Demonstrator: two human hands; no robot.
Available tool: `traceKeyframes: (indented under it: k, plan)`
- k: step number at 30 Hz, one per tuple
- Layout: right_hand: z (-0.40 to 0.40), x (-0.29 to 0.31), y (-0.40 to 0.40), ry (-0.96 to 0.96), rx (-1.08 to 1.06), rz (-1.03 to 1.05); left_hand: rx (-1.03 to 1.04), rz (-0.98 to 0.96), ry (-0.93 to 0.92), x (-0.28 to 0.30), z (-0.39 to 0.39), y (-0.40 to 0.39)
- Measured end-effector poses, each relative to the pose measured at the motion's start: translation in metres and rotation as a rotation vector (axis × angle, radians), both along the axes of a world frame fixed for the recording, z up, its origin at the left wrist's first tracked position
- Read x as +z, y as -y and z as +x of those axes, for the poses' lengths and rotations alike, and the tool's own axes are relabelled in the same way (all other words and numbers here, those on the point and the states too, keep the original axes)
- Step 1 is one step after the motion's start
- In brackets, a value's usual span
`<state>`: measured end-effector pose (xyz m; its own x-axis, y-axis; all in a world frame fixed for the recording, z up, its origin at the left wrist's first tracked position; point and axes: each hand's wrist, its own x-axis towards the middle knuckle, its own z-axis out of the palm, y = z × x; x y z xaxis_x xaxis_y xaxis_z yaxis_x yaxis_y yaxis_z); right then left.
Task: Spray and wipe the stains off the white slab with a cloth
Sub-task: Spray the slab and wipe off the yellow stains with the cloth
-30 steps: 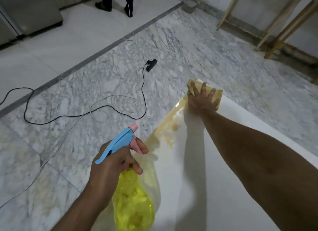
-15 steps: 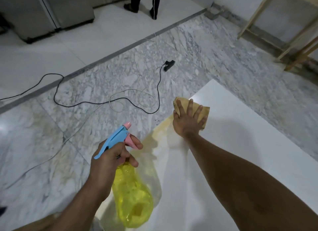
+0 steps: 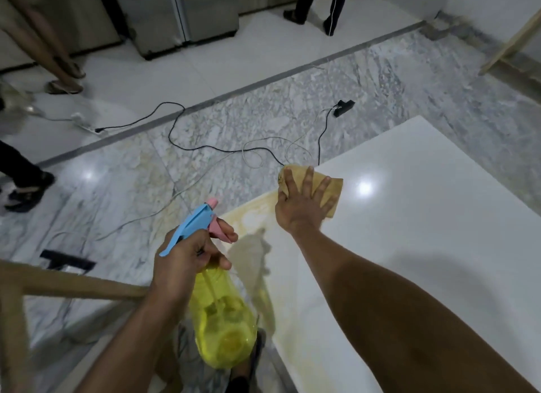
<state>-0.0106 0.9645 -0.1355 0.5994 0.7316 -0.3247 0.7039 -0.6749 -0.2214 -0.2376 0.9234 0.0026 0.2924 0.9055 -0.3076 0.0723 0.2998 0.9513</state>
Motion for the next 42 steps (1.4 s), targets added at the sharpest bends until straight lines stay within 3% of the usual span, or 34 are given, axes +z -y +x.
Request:
traceKeyframes:
  k: [15,20,23,25,29,31,36,42]
  plan:
    - [-0.191,0.011,0.047,-0.129,0.292,0.043,0.162,-0.052,-0.002,0.011,-0.094,0.067]
    - [-0.18,0.042,0.039,-0.387,0.247,-0.028,0.188,-0.08,-0.009,0.021,-0.101,0.071]
    - [-0.176,0.061,0.041,-0.576,0.225,0.042,0.182,-0.097,-0.02,0.022,-0.1,0.074]
    - [-0.179,0.071,0.052,-0.819,0.143,0.158,0.209,-0.146,-0.03,0.021,-0.098,0.076]
    - [-0.17,0.07,0.075,-1.391,-0.35,0.216,0.204,-0.167,-0.071,0.017,-0.096,0.078]
    - [-0.161,0.07,0.087,-1.559,-0.504,0.26,0.141,-0.165,-0.069,0.017,-0.093,0.078]
    - [-0.131,0.085,0.114,-1.682,-0.643,0.416,0.023,-0.148,-0.052,0.021,-0.085,0.079]
    - [-0.106,0.121,0.133,-1.625,-0.707,0.505,-0.005,-0.169,-0.125,0.005,-0.083,0.081]
